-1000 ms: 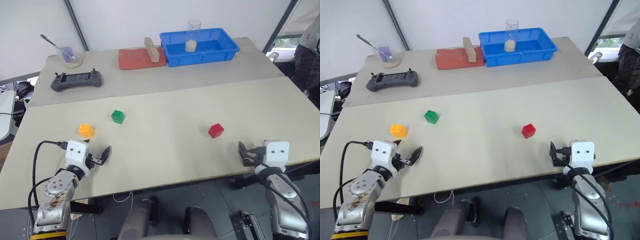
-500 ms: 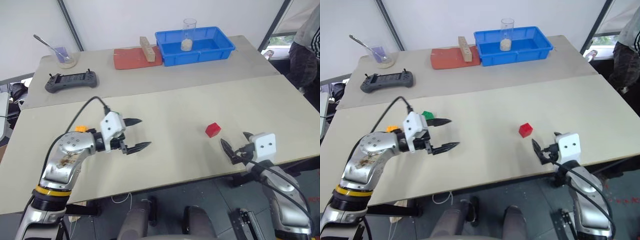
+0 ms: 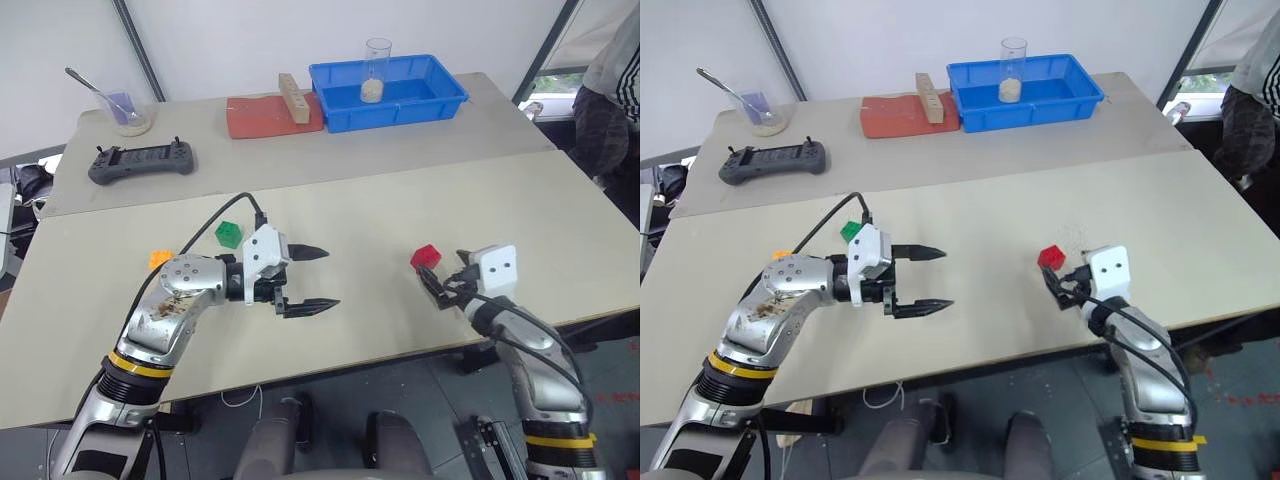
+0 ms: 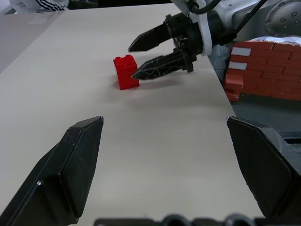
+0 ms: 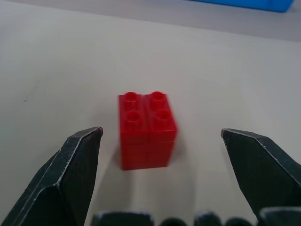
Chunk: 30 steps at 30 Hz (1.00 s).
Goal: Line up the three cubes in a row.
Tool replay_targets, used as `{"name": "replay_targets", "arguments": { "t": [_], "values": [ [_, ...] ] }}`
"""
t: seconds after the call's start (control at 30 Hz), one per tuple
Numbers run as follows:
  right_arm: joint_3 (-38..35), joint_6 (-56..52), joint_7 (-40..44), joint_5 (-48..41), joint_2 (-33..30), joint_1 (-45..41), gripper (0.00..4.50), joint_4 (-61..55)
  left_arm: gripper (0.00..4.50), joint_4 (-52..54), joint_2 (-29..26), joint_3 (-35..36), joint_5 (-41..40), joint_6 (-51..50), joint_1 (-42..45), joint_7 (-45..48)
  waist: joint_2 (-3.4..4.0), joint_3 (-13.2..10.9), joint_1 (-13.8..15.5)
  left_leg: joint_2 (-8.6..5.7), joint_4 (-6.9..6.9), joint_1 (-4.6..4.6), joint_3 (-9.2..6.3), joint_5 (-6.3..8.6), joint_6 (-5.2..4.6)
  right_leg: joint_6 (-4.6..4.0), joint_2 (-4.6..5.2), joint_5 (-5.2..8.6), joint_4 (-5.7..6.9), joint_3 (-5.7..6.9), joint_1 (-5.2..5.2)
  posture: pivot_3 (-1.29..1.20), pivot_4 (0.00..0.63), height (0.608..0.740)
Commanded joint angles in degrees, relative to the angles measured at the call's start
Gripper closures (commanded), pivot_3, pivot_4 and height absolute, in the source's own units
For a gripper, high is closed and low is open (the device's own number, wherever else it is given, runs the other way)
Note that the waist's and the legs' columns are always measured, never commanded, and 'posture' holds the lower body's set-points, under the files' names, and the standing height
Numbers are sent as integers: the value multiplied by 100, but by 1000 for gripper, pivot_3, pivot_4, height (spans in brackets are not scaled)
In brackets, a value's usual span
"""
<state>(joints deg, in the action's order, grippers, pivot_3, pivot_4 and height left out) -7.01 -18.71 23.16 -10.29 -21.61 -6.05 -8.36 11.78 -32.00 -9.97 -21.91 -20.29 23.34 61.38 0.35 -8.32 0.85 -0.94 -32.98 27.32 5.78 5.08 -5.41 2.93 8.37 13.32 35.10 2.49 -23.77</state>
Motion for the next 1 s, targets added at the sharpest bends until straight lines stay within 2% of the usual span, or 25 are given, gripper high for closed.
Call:
{"name": "replay_targets", "arguments": {
  "t": [0.03, 0.17, 0.27, 0.43, 0.5, 0.67, 0.83, 1.0],
  "values": [
    [-14, 268, 29, -10, 6, -185, 0, 120, 46, 201, 9, 52, -85, -21, 68, -14, 0, 0, 2, 0, -1, 0, 0, 0, 0, 1, 0, -1, 0, 0, 1, 0, 150, 740],
    [7, 421, 111, -18, 3, -299, 0, 365, 46, 251, -11, 61, -103, -39, 28, -11, 0, 0, -2, -1, -5, -1, 0, 0, 0, 5, 0, -4, 1, 0, 4, 0, 150, 740],
    [-6, 558, 217, -40, -38, -307, 821, 488, 0, 254, -36, 75, -121, -51, 11, -1, 0, 0, 2, -2, -6, 0, 0, 1, -1, 6, -1, -4, 0, 2, 6, 0, 150, 740],
    [-3, 723, 359, -33, -81, -317, 2600, 566, 0, 251, -50, 82, -134, -62, 5, 2, 0, 0, -1, -2, -11, -1, 0, 2, -3, 9, -1, -6, 1, 2, 10, 0, 150, 740],
    [-18, 760, 460, -68, -123, -312, 3095, 560, 0, 269, -51, 81, -141, -72, -9, 2, 0, 0, -1, -2, -12, -2, 0, 2, -3, 11, -1, -7, 1, 2, 10, 0, 150, 740],
    [-75, 690, 1402, -368, -713, -351, 3093, 506, 0, 243, -85, 73, -140, -40, -76, 102, 0, 0, 3, -2, -25, -1, 0, 7, -12, 24, -1, -14, 0, 4, 16, 0, 150, 740],
    [169, 707, 3690, -1131, -1784, -578, 3093, 667, 0, 156, -132, 41, -148, 134, -200, 370, 0, -1, -11, 0, -46, -2, 0, 17, -26, 18, 1, -11, -7, 3, 29, 0, 150, 740],
    [715, 1646, 5266, -968, -2066, -1080, 3093, 1680, 0, 390, -277, 76, -215, 166, -461, 565, -2, -2, -12, 18, -82, -4, -5, 33, -48, 18, -5, -11, -15, 14, 51, 0, 150, 740]
  ]
}}
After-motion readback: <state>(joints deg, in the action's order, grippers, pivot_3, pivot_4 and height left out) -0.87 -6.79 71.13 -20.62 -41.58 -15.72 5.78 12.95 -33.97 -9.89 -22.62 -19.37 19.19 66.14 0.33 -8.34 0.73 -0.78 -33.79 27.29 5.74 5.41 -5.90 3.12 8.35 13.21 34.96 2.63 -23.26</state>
